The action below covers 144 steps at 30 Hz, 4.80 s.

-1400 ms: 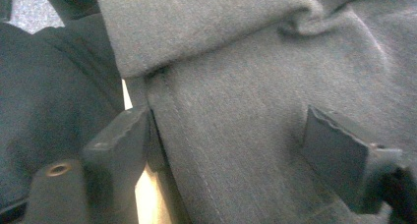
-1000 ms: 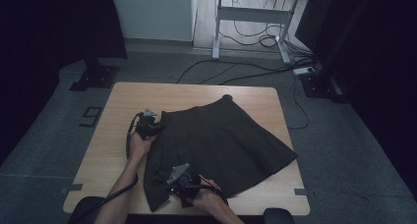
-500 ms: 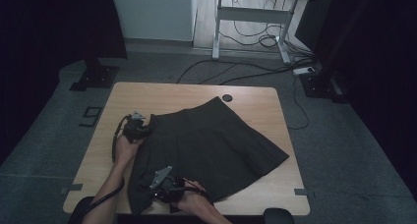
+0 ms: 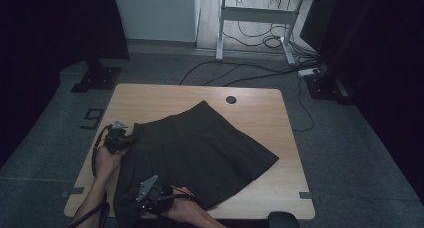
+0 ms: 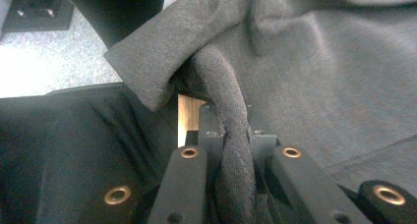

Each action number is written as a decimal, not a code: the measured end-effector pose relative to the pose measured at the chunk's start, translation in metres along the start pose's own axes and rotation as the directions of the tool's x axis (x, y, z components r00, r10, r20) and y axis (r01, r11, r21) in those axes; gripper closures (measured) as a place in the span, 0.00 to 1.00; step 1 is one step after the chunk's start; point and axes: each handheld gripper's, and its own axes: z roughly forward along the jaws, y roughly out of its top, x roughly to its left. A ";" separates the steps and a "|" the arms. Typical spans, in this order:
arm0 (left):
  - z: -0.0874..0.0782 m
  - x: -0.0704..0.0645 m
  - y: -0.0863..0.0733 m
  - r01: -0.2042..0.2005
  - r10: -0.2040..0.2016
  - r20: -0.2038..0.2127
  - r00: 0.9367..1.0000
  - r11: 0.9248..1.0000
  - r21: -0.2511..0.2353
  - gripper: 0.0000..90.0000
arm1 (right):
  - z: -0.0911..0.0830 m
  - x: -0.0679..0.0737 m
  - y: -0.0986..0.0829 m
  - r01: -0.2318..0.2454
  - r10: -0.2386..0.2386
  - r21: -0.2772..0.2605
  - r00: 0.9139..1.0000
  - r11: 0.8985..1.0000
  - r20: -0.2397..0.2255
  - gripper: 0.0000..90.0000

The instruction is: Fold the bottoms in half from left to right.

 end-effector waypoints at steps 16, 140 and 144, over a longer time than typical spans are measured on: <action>-0.011 -0.041 0.098 -0.031 0.046 0.096 0.994 0.988 -0.153 0.95 | -0.113 -0.030 -0.057 -0.113 0.143 -0.135 0.962 0.984 0.232 0.91; 0.090 -0.198 0.052 -0.312 0.312 0.222 0.924 0.949 -0.036 0.03 | -0.175 -0.093 -0.154 -0.459 0.464 -0.142 0.730 0.877 0.502 0.94; 0.090 -0.198 0.052 -0.311 0.311 0.223 0.924 0.950 -0.036 0.03 | -0.219 -0.097 -0.165 -0.477 0.531 -0.250 0.659 0.842 0.533 0.93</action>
